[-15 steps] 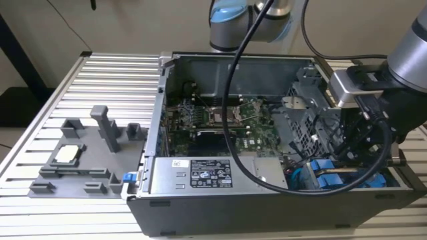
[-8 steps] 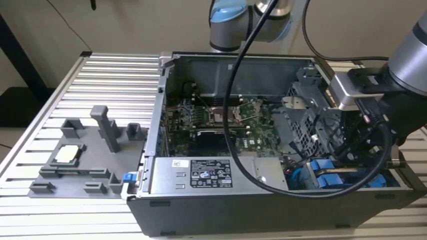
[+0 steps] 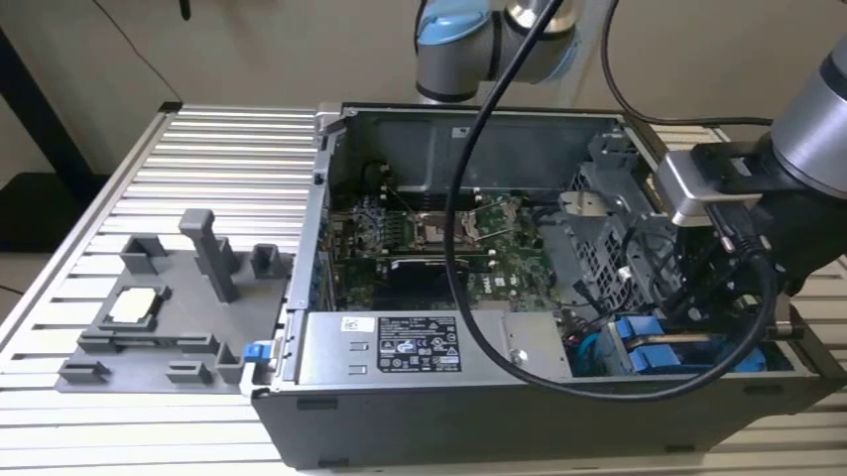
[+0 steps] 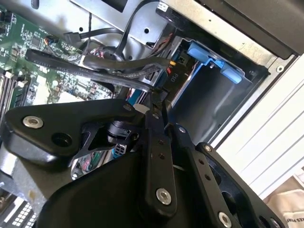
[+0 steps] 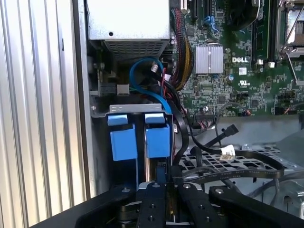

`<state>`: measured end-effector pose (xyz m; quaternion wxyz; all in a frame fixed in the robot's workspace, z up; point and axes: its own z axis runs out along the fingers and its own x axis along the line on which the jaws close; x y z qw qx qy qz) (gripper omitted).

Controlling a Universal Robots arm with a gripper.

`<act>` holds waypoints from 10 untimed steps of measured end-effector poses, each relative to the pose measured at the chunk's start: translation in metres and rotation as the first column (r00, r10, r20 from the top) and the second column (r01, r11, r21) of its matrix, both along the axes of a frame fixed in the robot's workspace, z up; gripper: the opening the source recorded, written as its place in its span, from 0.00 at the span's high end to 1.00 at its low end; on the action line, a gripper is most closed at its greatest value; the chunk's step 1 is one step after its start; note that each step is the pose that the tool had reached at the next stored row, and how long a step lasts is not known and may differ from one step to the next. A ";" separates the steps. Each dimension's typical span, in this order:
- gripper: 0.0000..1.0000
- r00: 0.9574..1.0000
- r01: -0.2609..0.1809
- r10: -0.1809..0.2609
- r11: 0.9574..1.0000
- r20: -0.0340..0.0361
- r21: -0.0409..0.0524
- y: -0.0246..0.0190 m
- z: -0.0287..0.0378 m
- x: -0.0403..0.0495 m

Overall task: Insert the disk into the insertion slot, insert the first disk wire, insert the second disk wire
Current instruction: 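Insert the second disk wire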

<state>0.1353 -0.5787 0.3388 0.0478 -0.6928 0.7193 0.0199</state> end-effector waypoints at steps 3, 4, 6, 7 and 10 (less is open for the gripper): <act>0.84 1.000 0.001 -0.001 1.000 -0.001 0.000 -0.0009 -0.0016 0.0003; 0.84 1.000 0.002 -0.002 1.000 -0.001 0.000 -0.0009 -0.0019 0.0003; 0.84 1.000 0.002 -0.002 1.000 -0.001 0.000 -0.0010 -0.0020 0.0004; 0.84 1.000 0.002 -0.002 1.000 -0.001 0.000 -0.0010 -0.0021 0.0003; 0.84 1.000 0.002 -0.002 1.000 -0.001 0.000 -0.0010 -0.0024 0.0003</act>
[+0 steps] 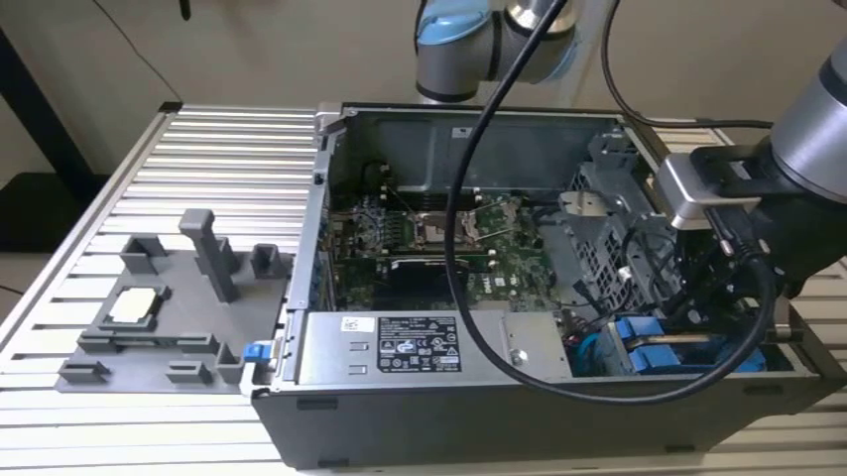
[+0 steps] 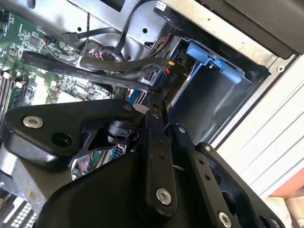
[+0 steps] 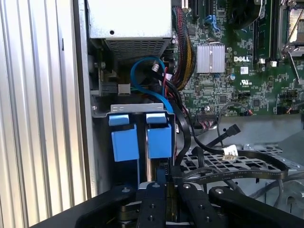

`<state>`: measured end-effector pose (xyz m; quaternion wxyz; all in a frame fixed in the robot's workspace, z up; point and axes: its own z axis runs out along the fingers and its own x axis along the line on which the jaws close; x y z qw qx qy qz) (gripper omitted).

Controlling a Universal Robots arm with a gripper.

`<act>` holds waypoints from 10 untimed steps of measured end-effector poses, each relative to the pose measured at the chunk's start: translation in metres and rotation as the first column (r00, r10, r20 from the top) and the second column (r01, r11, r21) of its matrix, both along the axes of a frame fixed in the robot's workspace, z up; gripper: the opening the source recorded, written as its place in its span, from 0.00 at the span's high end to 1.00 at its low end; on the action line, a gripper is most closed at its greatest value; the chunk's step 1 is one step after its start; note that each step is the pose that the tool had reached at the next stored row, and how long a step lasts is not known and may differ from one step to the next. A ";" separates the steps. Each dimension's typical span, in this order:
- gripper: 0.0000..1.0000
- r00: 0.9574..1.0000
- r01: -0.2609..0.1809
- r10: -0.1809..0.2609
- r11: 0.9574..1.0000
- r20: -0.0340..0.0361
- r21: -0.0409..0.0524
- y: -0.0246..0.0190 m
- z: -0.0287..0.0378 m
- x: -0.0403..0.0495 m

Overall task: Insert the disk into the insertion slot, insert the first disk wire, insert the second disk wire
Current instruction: 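Insert the second disk wire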

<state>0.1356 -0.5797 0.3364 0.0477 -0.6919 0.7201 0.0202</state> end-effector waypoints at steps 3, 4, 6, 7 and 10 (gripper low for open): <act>0.84 1.000 0.000 0.000 1.000 0.000 0.000 0.0000 0.0000 0.0000; 0.82 1.000 0.000 0.000 1.000 0.000 0.000 0.0000 0.0000 0.0000; 0.76 1.000 0.000 0.000 1.000 0.000 0.000 0.0000 0.0025 0.0000; 0.76 1.000 0.000 0.000 1.000 0.000 0.000 0.0000 0.0049 0.0000; 0.76 1.000 0.000 0.000 1.000 0.000 0.000 0.0000 0.0145 0.0000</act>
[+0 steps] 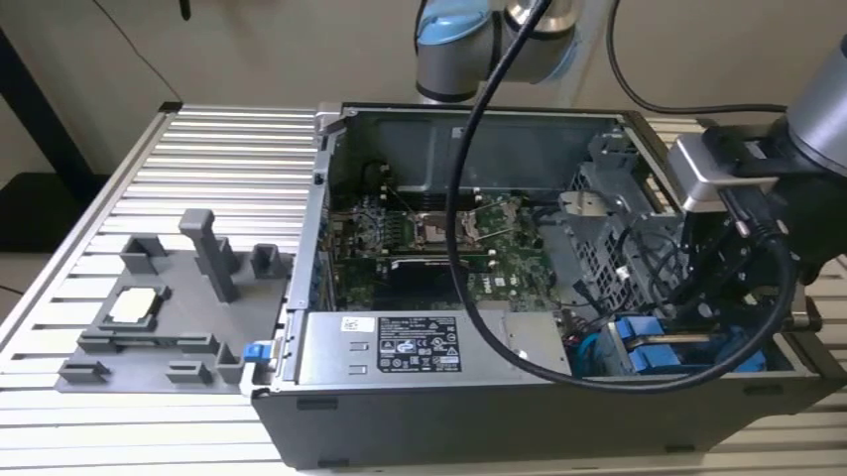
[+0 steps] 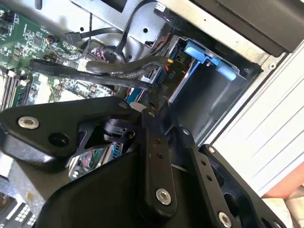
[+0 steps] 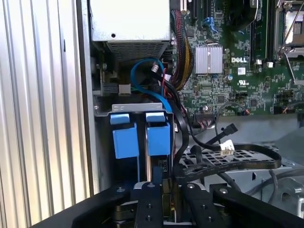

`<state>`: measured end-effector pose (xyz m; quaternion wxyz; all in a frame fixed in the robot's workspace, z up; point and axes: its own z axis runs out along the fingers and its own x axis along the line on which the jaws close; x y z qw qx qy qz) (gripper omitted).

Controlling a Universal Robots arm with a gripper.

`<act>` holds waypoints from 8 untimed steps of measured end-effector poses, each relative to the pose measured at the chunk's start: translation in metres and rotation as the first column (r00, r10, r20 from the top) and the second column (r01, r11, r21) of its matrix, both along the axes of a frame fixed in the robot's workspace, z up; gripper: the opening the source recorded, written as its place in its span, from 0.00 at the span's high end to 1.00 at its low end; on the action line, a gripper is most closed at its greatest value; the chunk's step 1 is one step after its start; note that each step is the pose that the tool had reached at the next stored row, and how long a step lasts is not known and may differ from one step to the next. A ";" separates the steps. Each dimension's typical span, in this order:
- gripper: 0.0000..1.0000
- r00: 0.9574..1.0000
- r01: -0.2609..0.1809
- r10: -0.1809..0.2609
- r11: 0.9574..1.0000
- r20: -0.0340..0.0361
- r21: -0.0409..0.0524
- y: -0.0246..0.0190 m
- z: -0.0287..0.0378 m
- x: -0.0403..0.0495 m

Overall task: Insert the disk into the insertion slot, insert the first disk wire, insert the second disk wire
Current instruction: 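Insert the second disk wire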

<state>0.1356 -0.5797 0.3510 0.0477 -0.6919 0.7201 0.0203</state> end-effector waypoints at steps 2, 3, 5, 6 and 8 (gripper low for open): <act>0.76 1.000 0.000 0.000 1.000 0.000 0.000 0.0000 0.0074 0.0000; 0.76 1.000 0.000 0.000 1.000 0.000 0.000 0.0000 0.0113 0.0000; 0.76 1.000 0.000 0.000 1.000 0.000 0.000 0.0000 0.0197 0.0000; 0.76 1.000 0.000 0.000 1.000 0.000 0.000 0.0000 0.0235 0.0000; 0.76 1.000 0.000 0.000 1.000 0.000 0.000 0.0000 0.0296 0.0000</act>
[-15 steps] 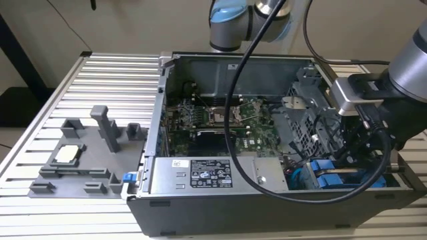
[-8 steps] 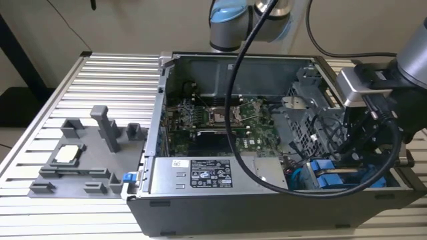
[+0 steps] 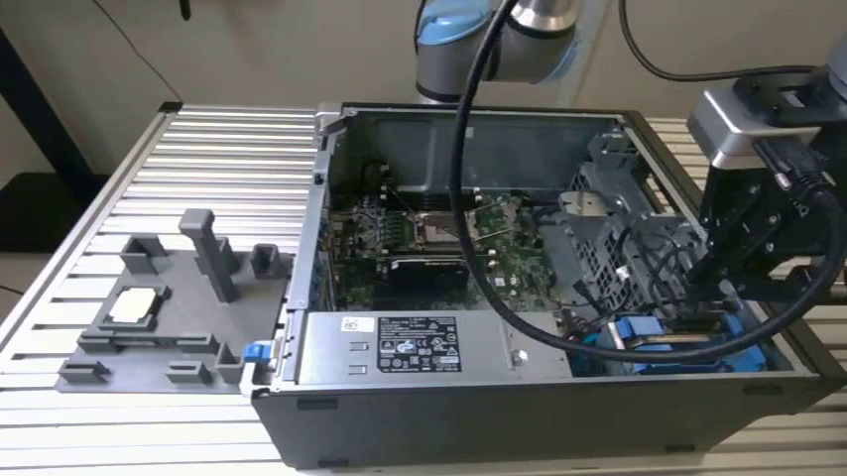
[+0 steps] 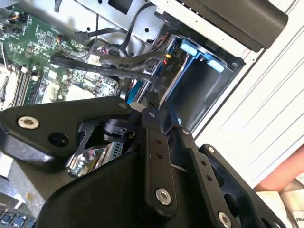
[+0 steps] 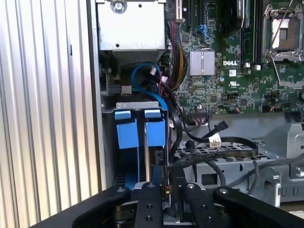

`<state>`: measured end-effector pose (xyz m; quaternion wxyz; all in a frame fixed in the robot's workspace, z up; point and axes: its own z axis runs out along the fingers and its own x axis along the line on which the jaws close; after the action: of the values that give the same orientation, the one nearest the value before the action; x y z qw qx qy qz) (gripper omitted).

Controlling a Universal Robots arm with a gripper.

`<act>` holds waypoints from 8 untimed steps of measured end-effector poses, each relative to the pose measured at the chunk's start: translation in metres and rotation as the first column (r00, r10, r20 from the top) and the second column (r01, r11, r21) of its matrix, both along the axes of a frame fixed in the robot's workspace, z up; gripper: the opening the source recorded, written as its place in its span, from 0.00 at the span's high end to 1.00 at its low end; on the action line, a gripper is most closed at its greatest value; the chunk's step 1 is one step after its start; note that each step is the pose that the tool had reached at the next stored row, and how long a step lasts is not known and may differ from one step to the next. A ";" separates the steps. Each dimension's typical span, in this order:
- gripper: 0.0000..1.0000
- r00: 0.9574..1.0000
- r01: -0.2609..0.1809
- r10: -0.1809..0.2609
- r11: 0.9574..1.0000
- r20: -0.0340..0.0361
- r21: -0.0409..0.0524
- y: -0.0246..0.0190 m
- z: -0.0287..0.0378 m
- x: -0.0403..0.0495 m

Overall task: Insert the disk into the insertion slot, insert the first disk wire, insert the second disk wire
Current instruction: 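Insert the second disk wire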

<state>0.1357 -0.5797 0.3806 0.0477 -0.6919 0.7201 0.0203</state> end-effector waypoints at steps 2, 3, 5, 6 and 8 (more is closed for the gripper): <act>0.76 1.000 0.000 0.000 1.000 0.000 0.000 0.0000 0.0038 0.0000; 0.76 1.000 0.000 0.000 1.000 0.000 0.000 0.0000 0.0049 0.0000; 0.76 1.000 0.000 0.000 1.000 0.000 0.000 0.0000 0.0049 0.0000; 0.76 1.000 0.000 0.000 1.000 0.000 0.000 0.0000 0.0050 0.0000; 0.76 1.000 0.000 0.000 1.000 0.000 0.001 0.0000 0.0050 0.0000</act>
<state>0.1357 -0.5797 0.3856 0.0479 -0.6919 0.7201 0.0205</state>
